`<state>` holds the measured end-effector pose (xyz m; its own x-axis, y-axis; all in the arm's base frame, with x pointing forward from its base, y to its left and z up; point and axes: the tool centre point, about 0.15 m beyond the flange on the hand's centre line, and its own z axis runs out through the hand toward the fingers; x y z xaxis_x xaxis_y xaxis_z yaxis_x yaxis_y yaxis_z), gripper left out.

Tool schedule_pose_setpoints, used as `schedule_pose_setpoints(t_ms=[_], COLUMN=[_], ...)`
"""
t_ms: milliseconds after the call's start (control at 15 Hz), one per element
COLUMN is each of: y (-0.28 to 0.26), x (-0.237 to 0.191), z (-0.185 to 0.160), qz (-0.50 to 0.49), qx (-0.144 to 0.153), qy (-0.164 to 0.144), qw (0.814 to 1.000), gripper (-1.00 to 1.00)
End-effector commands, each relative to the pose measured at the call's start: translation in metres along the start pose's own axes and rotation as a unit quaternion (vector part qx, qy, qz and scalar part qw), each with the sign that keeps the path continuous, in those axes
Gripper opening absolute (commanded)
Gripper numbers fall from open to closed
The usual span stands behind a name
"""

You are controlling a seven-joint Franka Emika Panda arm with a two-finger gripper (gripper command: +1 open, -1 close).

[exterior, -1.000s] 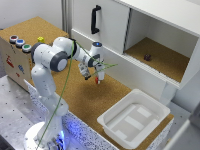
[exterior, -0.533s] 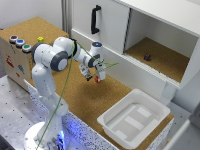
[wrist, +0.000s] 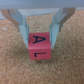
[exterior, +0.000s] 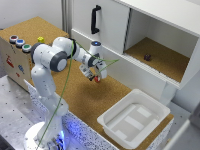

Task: Grasp the pink block and rotate it left

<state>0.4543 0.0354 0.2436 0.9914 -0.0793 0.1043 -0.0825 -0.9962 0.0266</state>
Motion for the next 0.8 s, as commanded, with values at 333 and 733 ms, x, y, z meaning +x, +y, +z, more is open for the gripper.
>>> schedule_pose_setpoints(t_ms=[333,733], y=[-0.017,-0.042], x=[-0.046,-0.088], z=[-0.034,-0.020], qz=[-0.495,-0.754], qx=[0.145,0.095], qy=[0.019,0.009], qw=[0.857,0.650], gripper=[-1.00,-1.00])
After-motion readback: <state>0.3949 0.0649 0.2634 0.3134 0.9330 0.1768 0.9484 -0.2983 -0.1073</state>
